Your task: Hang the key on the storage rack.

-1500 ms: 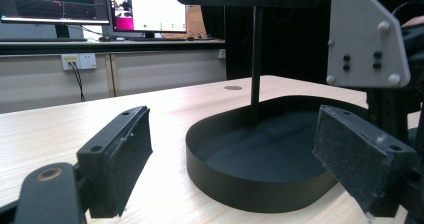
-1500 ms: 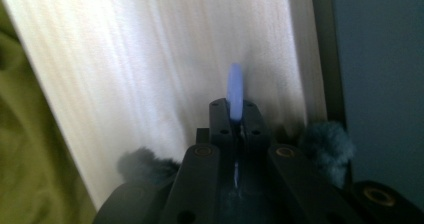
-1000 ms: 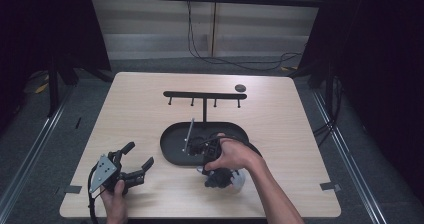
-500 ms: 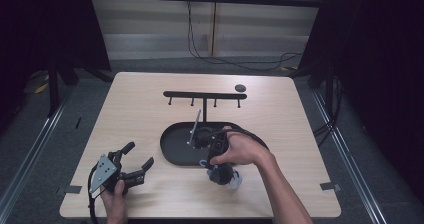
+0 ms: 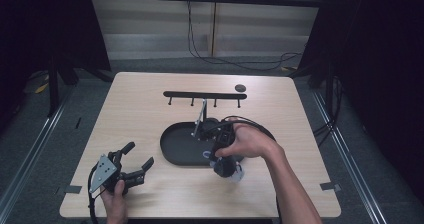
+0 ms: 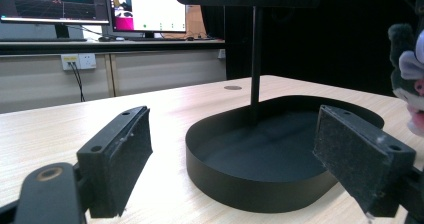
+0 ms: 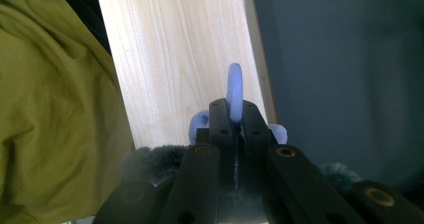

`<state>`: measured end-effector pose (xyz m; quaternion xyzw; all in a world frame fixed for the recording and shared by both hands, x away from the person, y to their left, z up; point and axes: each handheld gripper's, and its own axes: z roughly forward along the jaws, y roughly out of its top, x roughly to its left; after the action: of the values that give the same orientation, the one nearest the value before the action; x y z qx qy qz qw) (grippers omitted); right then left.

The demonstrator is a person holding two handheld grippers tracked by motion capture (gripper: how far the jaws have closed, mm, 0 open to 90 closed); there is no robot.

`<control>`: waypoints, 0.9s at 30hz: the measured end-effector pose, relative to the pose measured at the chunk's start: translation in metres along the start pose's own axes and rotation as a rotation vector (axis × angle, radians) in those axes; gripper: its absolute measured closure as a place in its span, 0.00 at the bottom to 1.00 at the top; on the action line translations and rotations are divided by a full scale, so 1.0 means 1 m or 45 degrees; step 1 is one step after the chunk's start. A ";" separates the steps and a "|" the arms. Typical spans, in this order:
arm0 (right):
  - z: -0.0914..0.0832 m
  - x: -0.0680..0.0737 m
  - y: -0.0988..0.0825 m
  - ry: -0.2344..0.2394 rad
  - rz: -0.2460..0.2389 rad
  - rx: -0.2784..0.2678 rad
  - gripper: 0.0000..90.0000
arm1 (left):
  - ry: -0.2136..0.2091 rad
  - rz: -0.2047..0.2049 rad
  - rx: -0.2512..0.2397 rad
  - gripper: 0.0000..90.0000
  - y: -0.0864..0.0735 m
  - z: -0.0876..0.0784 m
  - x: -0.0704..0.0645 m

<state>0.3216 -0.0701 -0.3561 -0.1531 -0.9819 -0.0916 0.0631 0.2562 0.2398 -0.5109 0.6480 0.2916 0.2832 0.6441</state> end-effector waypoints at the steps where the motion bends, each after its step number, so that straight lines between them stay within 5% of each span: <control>1: -0.002 -0.001 0.000 -0.001 0.001 -0.012 0.97 | 0.000 0.000 0.000 0.17 0.000 0.000 0.000; 27: -0.037 -0.023 0.020 -0.089 -0.019 0.072 0.97 | -0.002 -0.001 -0.002 0.17 0.000 0.000 0.000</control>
<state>0.3531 -0.0655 -0.3206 -0.1470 -0.9868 -0.0591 0.0324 0.2563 0.2398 -0.5110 0.6477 0.2910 0.2827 0.6449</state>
